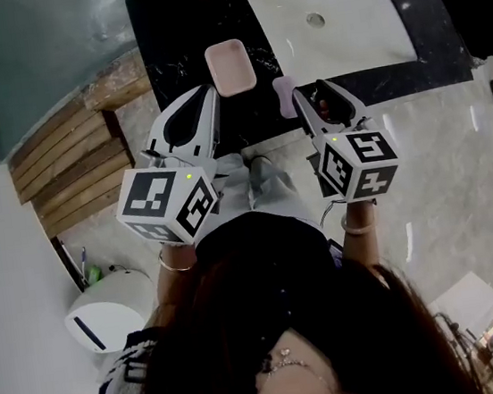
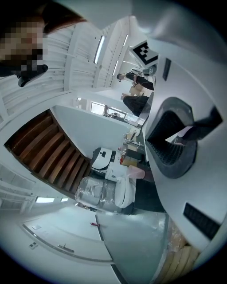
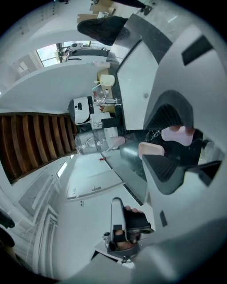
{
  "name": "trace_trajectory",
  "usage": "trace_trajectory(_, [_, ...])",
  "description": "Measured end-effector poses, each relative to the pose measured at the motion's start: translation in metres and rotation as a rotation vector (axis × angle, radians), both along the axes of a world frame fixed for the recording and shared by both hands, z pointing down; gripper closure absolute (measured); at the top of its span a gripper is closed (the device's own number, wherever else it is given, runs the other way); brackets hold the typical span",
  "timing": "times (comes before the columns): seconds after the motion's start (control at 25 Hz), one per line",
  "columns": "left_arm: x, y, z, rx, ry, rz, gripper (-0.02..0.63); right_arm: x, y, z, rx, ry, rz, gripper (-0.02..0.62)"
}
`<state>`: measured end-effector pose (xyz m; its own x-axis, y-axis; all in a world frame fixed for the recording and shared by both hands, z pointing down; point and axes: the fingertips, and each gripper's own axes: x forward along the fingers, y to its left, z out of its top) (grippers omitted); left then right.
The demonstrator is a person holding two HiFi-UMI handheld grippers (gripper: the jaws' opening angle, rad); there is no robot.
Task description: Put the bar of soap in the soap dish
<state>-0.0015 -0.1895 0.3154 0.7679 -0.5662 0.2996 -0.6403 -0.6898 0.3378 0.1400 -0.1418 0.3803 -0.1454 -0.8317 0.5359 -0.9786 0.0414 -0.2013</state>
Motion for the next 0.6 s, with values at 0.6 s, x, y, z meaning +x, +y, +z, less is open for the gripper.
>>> trace_trajectory(0.6, [-0.002, -0.041, 0.043, -0.098, -0.040, 0.024, 0.611, 0.005, -0.020, 0.076, -0.227, 0.019, 0.015, 0.387])
